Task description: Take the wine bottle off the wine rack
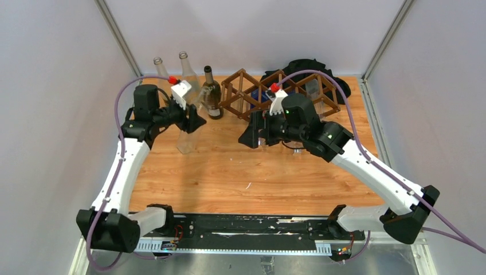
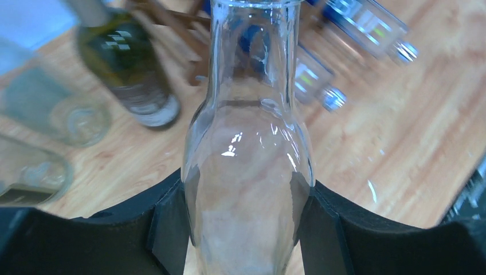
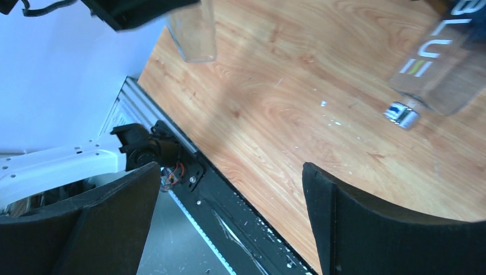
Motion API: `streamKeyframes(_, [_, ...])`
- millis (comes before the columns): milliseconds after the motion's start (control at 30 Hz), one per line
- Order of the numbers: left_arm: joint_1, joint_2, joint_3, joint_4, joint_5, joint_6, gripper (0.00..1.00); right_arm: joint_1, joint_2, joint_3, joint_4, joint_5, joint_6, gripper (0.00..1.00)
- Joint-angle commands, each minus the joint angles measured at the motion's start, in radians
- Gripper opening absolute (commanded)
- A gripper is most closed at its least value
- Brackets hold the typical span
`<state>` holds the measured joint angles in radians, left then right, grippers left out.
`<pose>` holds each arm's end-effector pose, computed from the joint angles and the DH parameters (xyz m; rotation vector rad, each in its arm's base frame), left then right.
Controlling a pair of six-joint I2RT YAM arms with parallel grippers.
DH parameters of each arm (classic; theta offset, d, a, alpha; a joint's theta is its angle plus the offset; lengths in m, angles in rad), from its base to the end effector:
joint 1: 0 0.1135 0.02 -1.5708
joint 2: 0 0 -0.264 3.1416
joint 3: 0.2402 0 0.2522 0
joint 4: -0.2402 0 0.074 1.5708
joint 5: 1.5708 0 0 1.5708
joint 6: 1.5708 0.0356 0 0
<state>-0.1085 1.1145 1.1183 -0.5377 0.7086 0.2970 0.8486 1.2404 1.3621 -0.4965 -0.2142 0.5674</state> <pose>0.2315 -0.0485 0.3600 0.8071 1.8533 -0.6222 0.1738 0.2087 0.4127 -0.4488 2.0680 1.1073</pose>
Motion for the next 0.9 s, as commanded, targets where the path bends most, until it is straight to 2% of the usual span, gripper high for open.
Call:
streamKeyframes(0, [0.102, 0.058, 0.058, 0.227, -0.014, -0.184, 0.0, -0.051, -0.07, -0.043, 0.005, 0.089, -0.013, 0.97])
streamKeyframes(167, [0.183, 0.1, 0.027, 0.428, -0.015, -0.261, 0.0, -0.106, -0.111, -0.082, -0.004, 0.132, -0.014, 0.95])
streamKeyframes(400, [0.2, 0.165, -0.093, 0.826, -0.019, -0.349, 0.0, -0.189, -0.166, -0.137, -0.004, 0.2, 0.014, 0.94])
streamKeyframes(667, [0.231, 0.321, -0.191, 1.17, 0.0, -0.384, 0.0, -0.226, -0.191, -0.171, -0.004, 0.284, 0.032, 0.94])
streamKeyframes(867, [0.236, 0.44, -0.198, 1.376, 0.033, -0.426, 0.0, -0.24, -0.179, -0.172, -0.004, 0.311, 0.028, 0.94])
